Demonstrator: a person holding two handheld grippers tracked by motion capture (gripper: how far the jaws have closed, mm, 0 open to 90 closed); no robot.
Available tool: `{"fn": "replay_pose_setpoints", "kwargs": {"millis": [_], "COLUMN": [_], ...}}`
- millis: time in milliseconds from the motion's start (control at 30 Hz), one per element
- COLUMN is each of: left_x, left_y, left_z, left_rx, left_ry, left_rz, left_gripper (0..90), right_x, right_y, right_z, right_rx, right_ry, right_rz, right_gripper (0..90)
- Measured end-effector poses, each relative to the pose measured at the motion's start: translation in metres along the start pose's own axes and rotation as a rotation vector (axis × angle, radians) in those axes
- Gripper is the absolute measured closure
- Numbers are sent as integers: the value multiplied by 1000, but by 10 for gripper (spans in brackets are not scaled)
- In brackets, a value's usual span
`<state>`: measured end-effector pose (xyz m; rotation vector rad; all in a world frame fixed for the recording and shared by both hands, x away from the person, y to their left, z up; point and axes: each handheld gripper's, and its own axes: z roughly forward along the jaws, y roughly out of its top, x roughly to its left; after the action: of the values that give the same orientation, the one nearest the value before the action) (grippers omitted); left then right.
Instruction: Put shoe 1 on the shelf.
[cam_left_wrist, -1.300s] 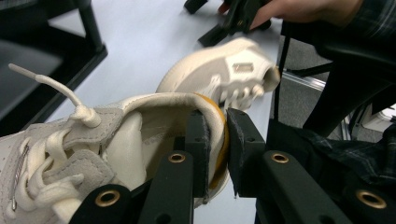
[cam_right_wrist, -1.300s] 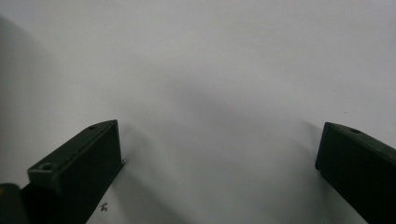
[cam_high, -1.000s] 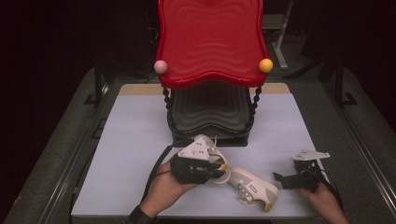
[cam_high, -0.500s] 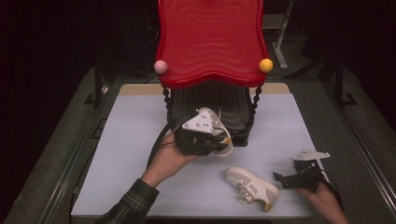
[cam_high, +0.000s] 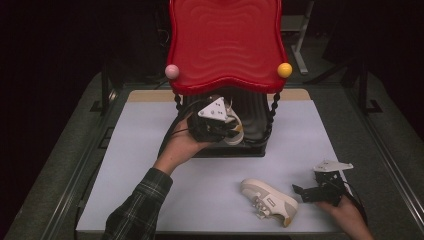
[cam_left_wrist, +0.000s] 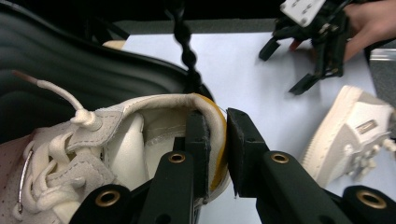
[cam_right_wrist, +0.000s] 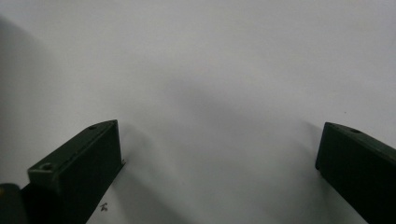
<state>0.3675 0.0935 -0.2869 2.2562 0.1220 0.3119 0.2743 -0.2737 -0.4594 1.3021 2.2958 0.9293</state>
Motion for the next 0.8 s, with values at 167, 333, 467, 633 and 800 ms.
{"fn": "replay_pose_setpoints", "kwargs": {"millis": [167, 333, 467, 633, 800], "left_x": [3, 2, 2, 2, -1], "left_y": [-7, -12, -19, -19, -20], "left_z": [8, 11, 13, 13, 0], "left_rx": [41, 34, 26, 19, -47], "left_ry": [15, 11, -5, 7, 13], "left_rz": [4, -2, -26, -59, -140], "left_gripper": [788, 789, 787, 731, 634], "right_x": [0, 0, 0, -1, -7], "right_y": [0, 0, 0, 1, 6], "right_z": [0, 0, 0, 0, -8], "right_rx": [0, 0, 0, 6, 30], "right_ry": [0, 0, 0, 5, 2], "right_rz": [0, 1, 1, -3, 20], "right_gripper": [0, 0, 0, 0, 259]}}
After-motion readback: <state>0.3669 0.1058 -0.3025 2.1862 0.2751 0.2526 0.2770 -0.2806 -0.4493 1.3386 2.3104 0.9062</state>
